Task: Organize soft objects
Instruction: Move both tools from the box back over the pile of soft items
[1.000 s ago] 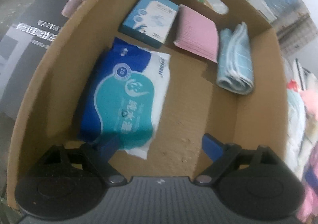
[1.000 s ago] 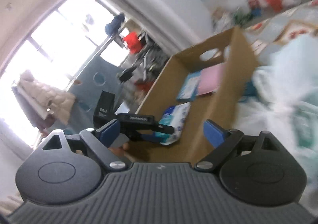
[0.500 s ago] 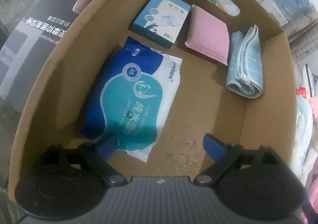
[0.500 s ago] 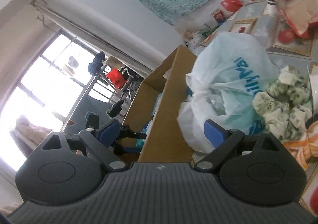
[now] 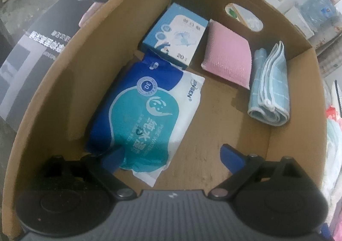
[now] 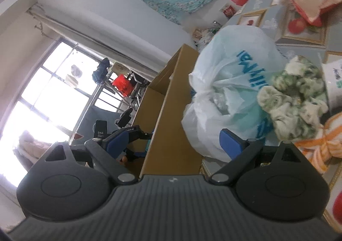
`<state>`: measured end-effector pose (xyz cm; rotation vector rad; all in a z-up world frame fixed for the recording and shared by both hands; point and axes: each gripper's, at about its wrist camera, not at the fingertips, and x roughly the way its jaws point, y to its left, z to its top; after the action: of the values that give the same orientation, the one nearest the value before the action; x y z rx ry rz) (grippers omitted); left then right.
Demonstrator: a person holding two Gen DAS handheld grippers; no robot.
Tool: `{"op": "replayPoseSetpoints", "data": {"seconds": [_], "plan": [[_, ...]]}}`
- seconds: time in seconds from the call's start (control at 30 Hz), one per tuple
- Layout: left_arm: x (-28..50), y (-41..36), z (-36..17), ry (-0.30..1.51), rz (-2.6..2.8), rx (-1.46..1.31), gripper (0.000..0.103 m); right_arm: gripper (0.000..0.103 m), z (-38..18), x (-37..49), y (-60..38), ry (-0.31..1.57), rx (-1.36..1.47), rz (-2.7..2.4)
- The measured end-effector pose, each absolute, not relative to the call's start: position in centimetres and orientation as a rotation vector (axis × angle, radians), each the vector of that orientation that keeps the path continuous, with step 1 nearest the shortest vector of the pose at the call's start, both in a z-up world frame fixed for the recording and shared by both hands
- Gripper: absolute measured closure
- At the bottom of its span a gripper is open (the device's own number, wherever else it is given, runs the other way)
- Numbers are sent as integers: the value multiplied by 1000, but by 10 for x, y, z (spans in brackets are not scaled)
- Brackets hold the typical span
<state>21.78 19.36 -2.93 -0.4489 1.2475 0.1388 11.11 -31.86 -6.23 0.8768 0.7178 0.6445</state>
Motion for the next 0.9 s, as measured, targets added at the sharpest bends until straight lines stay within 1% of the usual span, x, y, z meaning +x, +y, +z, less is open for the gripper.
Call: {"op": "replayPoseSetpoints", "data": {"seconds": [0.17,0.37,0.43,0.53,0.63,0.7,0.83,0.9], "plan": [[208,191,-25,1219,157,-431,6,10,-72,104,-334,707,916,595],[184,186,4,1132,160,-419,6,8,-87,92,-361,669,967,524],[172,184,17,1081,163,-405,6,8,-90,87,-368,652,987,513],[147,172,45,960,164,-354,6,8,-90,77,-379,612,1003,496],[117,145,75,828,98,-249,6,8,-87,65,-391,564,1018,470],[94,120,90,743,23,-179,4,8,-87,57,-401,536,1029,451],[58,67,98,634,-158,-101,3,8,-89,41,-412,498,1057,418],[48,45,95,614,-240,-99,3,8,-92,35,-416,491,1065,407]]}}
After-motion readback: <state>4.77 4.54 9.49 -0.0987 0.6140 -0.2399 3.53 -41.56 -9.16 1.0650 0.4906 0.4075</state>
